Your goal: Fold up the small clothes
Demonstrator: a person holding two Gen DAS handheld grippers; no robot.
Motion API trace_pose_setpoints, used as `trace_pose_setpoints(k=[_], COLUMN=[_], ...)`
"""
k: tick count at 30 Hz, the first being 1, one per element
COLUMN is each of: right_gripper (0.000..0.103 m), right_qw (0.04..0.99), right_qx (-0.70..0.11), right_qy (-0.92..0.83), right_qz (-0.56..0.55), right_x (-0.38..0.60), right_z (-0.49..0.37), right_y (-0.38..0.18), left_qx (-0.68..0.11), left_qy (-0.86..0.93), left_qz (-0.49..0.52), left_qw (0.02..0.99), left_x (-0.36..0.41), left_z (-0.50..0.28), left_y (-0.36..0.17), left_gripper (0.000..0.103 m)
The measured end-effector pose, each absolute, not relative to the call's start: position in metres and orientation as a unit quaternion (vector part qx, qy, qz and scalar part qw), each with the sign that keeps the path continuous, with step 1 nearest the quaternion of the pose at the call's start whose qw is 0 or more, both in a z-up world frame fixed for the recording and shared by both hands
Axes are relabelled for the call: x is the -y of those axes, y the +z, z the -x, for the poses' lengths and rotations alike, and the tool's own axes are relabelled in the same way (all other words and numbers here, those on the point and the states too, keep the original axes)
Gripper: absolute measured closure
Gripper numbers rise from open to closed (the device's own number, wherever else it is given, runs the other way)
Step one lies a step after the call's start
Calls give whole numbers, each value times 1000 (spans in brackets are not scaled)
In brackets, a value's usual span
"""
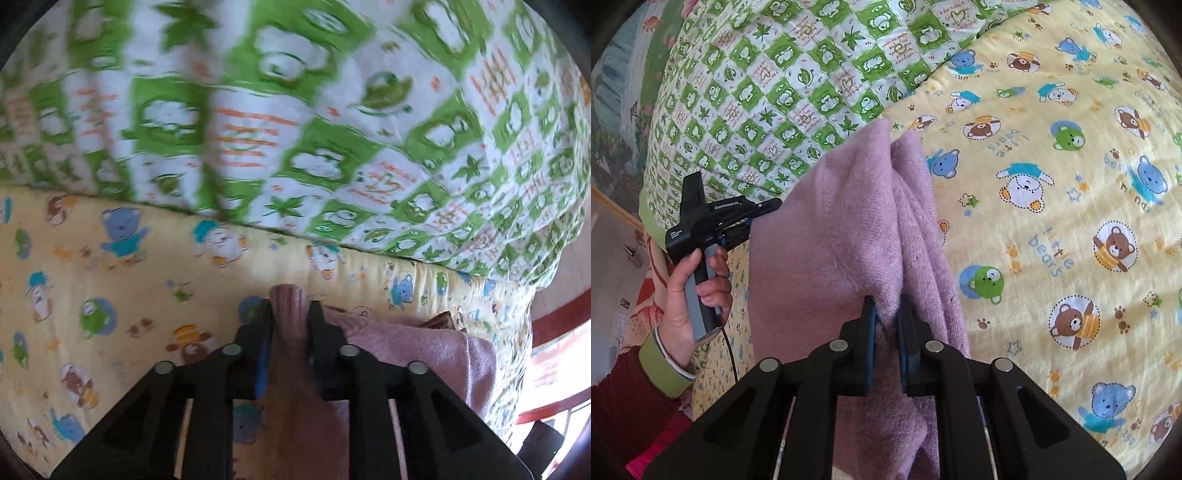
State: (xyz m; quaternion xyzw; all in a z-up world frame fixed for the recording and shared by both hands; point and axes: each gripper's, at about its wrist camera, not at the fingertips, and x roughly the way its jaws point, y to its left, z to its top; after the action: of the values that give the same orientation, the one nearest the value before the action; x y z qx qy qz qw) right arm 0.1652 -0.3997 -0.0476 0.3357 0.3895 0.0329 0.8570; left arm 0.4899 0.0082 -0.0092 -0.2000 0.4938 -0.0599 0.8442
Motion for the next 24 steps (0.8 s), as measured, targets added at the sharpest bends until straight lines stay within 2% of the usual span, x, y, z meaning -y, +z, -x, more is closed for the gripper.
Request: trace_pose_setpoints(k=[1, 3, 5, 7, 8, 9, 11, 16, 24], right_gripper=[88, 83, 77, 61, 46, 36, 29, 25, 21], right_qw=[856, 856, 859, 860, 861, 864, 868, 865, 878], right_qx=[-390, -390, -383, -377, -374, -366, -353, -371, -414], right_qy=[32, 23, 13, 3, -3, -9, -12, 2, 27], right_qz=[-339, -339, -339, -343, -344, -346, -349, -337, -237], right_x=[400, 400, 401, 404, 405, 406, 407, 400, 382], right_z=[-164, -163, -158, -150, -145, -140, -129, -122, -146], right_y=[-46, -43, -37, -32, -29, -27, -23, -29, -38], left_qx=[-491, -490, -496, -503, -505, -507, -512, -541, -550], left_qy=[-58, -52, -61, -66, -66, -64, -71, -73, -67], left_qz=[200, 190, 188, 191, 195, 198, 213, 232, 264], left_qw=[846, 849, 846, 841, 838, 836, 829, 805, 789], left_x=[-12, -10, -10, -9, -9, -6, -3, 18, 19], left_z=[-482, -460, -434, -413, -397, -388, -363, -319, -297], left_y=[-6, -2, -1, -5, -7, -10, -17, -47, -67], left_gripper=[49, 36, 30, 27, 26, 22, 21, 20, 17])
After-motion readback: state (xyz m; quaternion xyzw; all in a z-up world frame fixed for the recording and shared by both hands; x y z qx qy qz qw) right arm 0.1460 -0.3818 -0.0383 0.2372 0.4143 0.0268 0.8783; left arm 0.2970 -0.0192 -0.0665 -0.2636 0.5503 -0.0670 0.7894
